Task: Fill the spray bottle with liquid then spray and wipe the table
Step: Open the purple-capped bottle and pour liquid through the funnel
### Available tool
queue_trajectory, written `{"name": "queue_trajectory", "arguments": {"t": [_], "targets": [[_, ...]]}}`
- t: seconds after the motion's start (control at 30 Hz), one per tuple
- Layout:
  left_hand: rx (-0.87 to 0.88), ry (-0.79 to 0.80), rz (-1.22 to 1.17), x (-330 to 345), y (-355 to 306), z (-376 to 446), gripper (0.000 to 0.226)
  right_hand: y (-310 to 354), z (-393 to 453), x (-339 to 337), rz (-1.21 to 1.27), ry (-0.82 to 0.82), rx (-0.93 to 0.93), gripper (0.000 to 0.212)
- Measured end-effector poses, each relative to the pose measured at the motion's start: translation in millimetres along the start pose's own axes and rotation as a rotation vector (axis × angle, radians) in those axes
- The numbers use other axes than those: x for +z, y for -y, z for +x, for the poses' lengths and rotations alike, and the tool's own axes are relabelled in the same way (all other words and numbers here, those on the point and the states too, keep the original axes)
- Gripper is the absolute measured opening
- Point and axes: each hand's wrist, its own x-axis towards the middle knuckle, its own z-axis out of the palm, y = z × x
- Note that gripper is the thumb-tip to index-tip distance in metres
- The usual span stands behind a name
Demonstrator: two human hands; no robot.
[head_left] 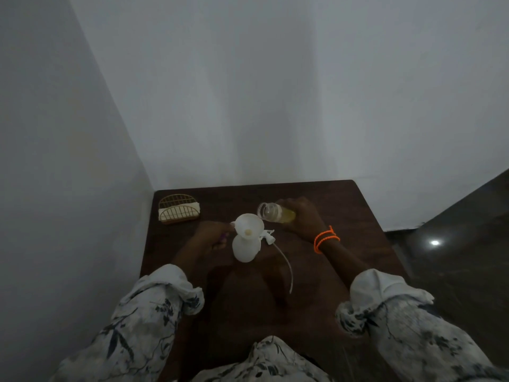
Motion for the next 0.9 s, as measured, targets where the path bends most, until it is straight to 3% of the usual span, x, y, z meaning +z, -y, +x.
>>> {"name": "queue_trajectory", "arguments": {"t": [0.33, 0.9], "targets": [[-0.013, 0.003, -0.009, -1.9, 4.4, -2.1, 0.025, 9.5, 0.6, -1.8, -0.165, -0.049, -0.036, 0.064], [0.021, 0.006, -0.042, 1.9, 3.1, -9.6, 0.017, -2.3, 11.0, 2.3, -0.230, -0.052, -0.087, 0.060]]}}
